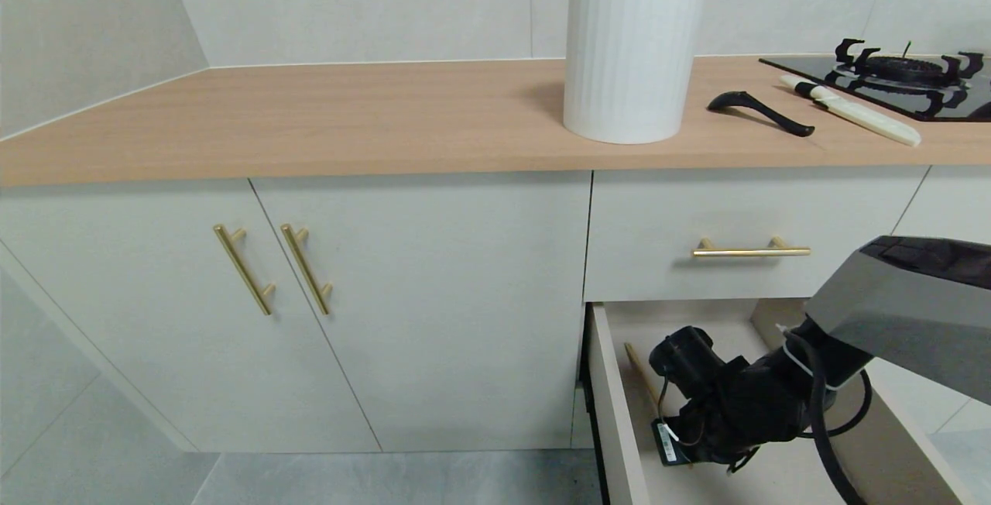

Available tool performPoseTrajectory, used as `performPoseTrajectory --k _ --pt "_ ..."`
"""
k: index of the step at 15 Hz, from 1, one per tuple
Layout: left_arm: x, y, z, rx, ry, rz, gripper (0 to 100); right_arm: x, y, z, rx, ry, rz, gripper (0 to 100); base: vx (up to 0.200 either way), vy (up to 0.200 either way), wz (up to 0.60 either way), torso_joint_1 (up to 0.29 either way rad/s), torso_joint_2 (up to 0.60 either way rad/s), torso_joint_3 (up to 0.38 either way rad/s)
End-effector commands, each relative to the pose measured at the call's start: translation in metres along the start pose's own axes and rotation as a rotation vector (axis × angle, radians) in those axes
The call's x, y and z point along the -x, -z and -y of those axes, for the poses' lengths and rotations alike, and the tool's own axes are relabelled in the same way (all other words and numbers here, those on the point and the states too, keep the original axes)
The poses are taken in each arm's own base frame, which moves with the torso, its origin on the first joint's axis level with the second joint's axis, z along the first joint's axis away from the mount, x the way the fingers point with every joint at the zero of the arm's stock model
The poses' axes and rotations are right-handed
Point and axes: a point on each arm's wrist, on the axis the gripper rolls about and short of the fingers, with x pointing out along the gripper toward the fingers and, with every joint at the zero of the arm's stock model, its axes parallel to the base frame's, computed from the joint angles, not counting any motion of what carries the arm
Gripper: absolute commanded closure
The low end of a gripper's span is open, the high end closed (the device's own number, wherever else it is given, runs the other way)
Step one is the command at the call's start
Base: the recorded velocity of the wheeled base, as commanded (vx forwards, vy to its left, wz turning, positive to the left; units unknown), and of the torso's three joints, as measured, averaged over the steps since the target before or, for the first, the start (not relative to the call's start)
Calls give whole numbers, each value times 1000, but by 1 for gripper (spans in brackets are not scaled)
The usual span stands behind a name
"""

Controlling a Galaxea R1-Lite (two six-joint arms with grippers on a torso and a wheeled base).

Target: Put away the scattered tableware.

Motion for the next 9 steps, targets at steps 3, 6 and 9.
performPoseTrajectory --k 3,6,9 --pt "0 0 0 0 0 -2 0 -8 4 0 6 31 -15 100 0 0 0 0 0 0" --pt "0 0 0 0 0 0 0 -8 3 1 4 41 -11 0 0 0 0 0 0 0" --pt "0 0 0 0 0 0 0 -7 3 1 4 40 -8 0 0 0 0 0 0 0"
